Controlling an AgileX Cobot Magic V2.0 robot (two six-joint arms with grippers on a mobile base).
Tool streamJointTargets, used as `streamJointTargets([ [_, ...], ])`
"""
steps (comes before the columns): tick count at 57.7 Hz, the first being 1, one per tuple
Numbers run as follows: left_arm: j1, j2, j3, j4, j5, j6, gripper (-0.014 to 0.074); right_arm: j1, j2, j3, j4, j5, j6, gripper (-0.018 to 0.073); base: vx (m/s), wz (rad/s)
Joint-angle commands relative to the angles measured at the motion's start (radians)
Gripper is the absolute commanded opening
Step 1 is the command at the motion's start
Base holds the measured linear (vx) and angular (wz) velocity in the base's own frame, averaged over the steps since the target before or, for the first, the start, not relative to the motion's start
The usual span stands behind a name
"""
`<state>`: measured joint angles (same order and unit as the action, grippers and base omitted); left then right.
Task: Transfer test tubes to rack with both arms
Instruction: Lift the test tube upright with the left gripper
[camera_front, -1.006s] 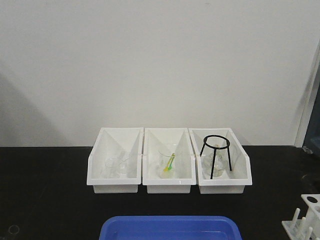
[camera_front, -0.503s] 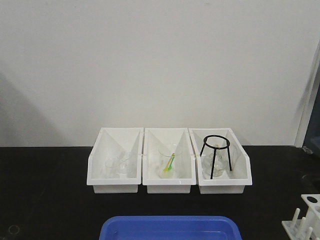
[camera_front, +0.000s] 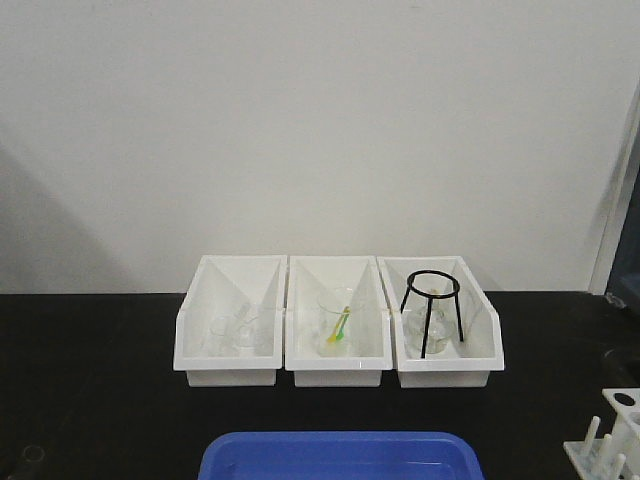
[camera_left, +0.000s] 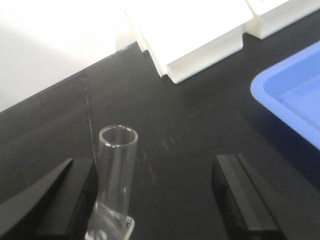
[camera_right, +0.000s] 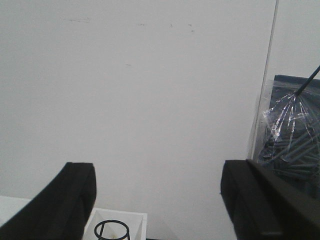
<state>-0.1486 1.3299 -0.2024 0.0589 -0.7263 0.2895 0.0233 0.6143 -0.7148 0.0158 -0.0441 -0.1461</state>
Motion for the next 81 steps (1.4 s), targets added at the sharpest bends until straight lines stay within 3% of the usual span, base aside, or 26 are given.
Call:
streamJointTargets([
  [1,-0.001,0.017,-0.038,-0.016,-0.124,-0.005,0.0568,-0.004,0.008,-0.037,-0.009,-0.089,-0.008,0.0561,0.0,0.0],
  [13,-0.001,0.055,-0.043,-0.098,-0.143,0.009,0.0568,-0.004,0.008,-0.037,-0.009,-0.089,-0.008,0.0561,0.0,0.0],
  [31,-0.001,0.109,-0.043,-0.097,-0.221,0.046,0.0557,-0.004,0.008,-0.037,-0.009,-0.087,-0.008,0.0561,0.0,0.0],
  [58,-0.001,0.178,-0.044,-0.11,-0.31,0.049,0.0412,-0.004,0.008,-0.037,-0.009,-0.069,-0.008,0.0561,0.0,0.0],
  [71,-0.001,0.178,-0.044,-0.184,-0.347,0.049,0.0383,-0.004,0.008,-0.037,-0.009,-0.069,-0.008,0.0561,0.0,0.0],
  [81,-0.001,0.178,-0.044,-0.191,-0.371,0.071,0.0383,-0.004,0.008,-0.037,-0.009,-0.064,-0.008,0.0561,0.0,0.0],
])
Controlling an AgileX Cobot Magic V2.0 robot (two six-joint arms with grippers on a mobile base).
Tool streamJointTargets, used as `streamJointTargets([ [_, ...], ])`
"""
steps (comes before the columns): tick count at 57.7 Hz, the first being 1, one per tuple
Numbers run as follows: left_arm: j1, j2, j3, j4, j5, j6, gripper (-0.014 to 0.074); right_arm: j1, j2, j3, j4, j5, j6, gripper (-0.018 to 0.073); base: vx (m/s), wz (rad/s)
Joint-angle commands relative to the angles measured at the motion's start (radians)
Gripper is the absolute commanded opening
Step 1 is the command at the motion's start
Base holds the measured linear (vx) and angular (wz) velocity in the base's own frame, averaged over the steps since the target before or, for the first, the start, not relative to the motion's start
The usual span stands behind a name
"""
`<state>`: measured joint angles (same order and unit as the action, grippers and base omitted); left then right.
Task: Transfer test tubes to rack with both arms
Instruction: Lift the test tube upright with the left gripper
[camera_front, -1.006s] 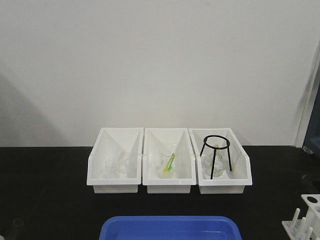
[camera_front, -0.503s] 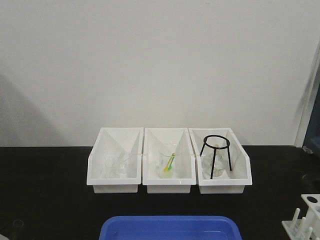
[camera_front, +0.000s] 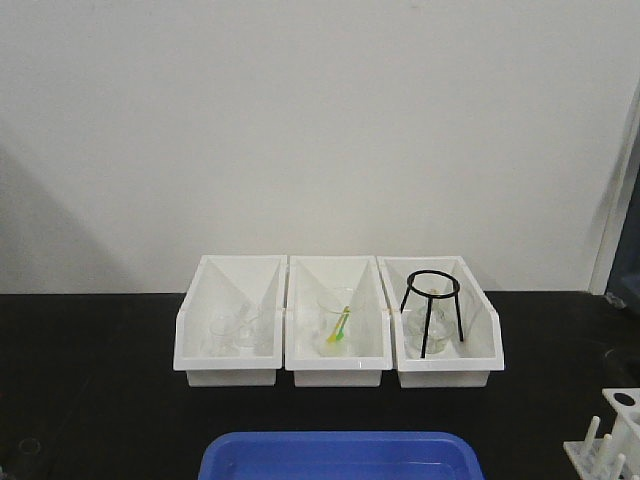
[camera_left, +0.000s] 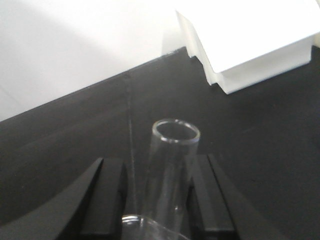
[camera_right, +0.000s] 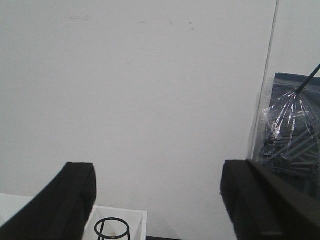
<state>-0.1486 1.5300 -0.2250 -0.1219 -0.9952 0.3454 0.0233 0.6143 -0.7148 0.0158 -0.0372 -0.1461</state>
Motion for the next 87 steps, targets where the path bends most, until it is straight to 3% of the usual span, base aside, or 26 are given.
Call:
streamJointTargets([
  [1,-0.001,-0.022,-0.022,-0.01,-0.102,0.021,0.0383,-0.004,0.008,-0.037,-0.009,-0.068,-0.008,0.0561,0.0,0.0],
  [28,-0.001,-0.022,-0.021,-0.01,-0.112,0.045,0.0356,-0.004,0.008,-0.037,-0.009,-0.04,-0.008,0.0561,0.0,0.0],
  [39,-0.001,-0.022,-0.021,-0.01,-0.109,0.045,0.0201,-0.004,0.008,-0.037,-0.009,-0.038,-0.008,0.0561,0.0,0.0],
  [40,-0.001,-0.022,-0.021,-0.01,-0.109,0.045,0.0176,-0.004,0.008,-0.037,-0.009,-0.038,-0.008,0.0561,0.0,0.0],
  [41,-0.001,-0.022,-0.021,-0.01,-0.109,0.045,0.0096,-0.004,0.008,-0.037,-0.009,-0.038,-0.008,0.0561,0.0,0.0],
  [49,-0.001,-0.022,-0.021,-0.01,-0.109,0.045,-0.0024,-0.004,0.008,-0.037,-0.009,-0.031,-0.008,0.0561,0.0,0.0],
  [69,-0.001,-0.033,-0.021,-0.01,-0.114,0.033,-0.002,-0.004,0.008,-0.037,-0.009,-0.001,-0.008,0.0561,0.0,0.0],
  [78,-0.001,-0.092,-0.024,-0.01,-0.096,-0.019,-0.002,-0.004,0.008,-0.037,-0.009,-0.001,-0.008,0.0561,0.0,0.0],
  [87,-0.001,-0.194,-0.076,-0.01,0.046,-0.017,-0.002,-0.004,0.008,-0.037,-0.009,0.001,-0.004,0.0561,0.0,0.0],
])
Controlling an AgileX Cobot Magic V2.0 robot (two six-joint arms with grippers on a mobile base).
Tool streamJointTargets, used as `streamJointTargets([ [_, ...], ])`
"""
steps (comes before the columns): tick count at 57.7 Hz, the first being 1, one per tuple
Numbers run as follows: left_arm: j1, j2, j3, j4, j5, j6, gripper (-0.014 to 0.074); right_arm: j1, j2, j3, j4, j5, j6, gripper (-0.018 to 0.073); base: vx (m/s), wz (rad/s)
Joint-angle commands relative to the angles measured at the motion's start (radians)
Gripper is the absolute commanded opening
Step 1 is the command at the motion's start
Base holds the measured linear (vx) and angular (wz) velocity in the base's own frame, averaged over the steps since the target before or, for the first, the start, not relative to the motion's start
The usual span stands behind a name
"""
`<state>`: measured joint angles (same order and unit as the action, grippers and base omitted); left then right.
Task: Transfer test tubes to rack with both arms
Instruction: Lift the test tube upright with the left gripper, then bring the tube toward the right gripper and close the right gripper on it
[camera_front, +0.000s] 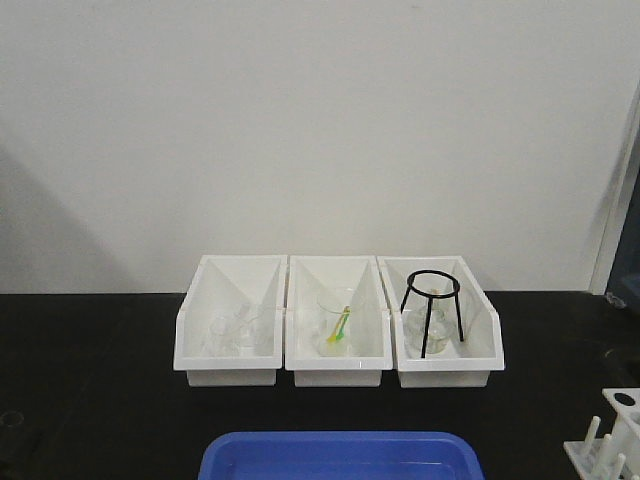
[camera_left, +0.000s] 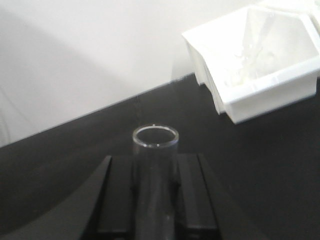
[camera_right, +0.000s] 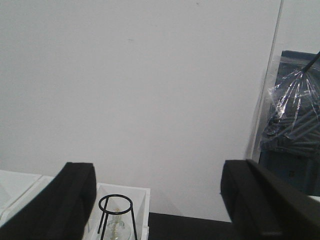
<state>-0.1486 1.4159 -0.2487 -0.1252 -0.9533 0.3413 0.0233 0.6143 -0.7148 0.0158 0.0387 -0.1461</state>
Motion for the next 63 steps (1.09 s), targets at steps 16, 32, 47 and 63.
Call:
streamJointTargets([
  [16,-0.001,-0.253,-0.245,-0.007,0.454,-0.013,-0.002,-0.004,0.008,-0.037,-0.009,-0.058,-0.004,0.0561,0.0,0.0],
  [32,-0.001,-0.387,-0.469,-0.008,0.853,-0.015,-0.002,-0.004,0.008,-0.037,-0.006,0.058,0.001,0.0561,0.0,0.0],
  [47,-0.031,-0.411,-0.576,-0.109,0.978,-0.013,-0.002,-0.004,0.054,-0.037,0.133,0.184,-0.012,0.0561,0.0,0.0],
  [63,-0.246,-0.406,-0.58,-0.131,0.897,-0.018,-0.0022,-0.004,0.216,-0.037,0.469,0.22,-0.275,0.0561,0.0,0.0],
])
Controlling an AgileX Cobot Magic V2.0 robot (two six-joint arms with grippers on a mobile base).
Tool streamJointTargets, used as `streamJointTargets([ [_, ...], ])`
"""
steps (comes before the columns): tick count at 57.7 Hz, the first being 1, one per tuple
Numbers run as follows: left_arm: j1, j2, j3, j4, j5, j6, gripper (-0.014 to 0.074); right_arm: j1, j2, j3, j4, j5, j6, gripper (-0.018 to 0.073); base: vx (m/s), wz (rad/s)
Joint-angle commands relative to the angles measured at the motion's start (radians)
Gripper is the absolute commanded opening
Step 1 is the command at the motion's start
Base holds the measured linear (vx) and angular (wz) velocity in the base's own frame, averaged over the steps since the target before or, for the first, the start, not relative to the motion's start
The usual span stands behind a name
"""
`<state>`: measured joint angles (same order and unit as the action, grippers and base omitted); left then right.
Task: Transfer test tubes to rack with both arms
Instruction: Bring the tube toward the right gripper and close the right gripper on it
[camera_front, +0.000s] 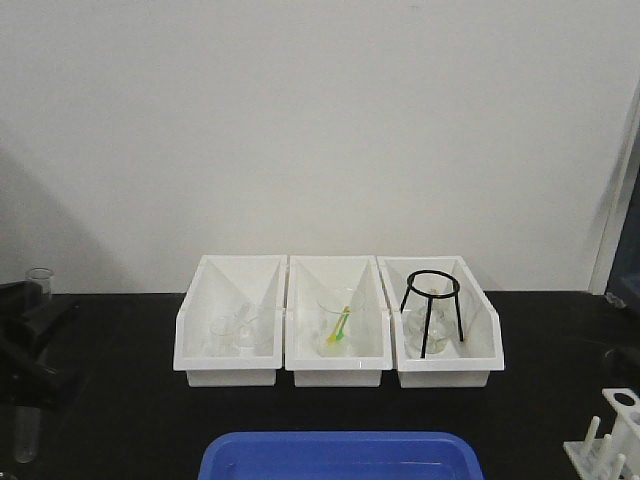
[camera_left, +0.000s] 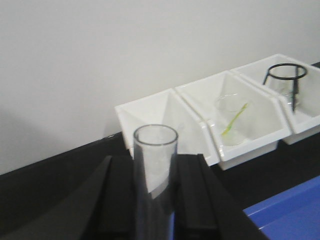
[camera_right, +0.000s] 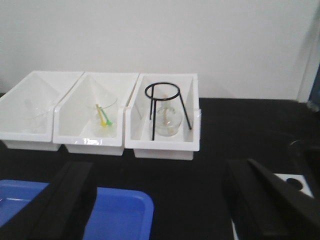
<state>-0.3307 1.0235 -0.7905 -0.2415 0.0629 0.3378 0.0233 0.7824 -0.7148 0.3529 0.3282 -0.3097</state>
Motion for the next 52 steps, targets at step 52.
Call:
streamJointTargets([
  [52,-0.377,0.158,-0.177,-0.014,-0.173,-0.195,-0.0022,0.137,0.469,-0.037,1.408,0.531,-1.668,0.0447,0.0,0.0],
])
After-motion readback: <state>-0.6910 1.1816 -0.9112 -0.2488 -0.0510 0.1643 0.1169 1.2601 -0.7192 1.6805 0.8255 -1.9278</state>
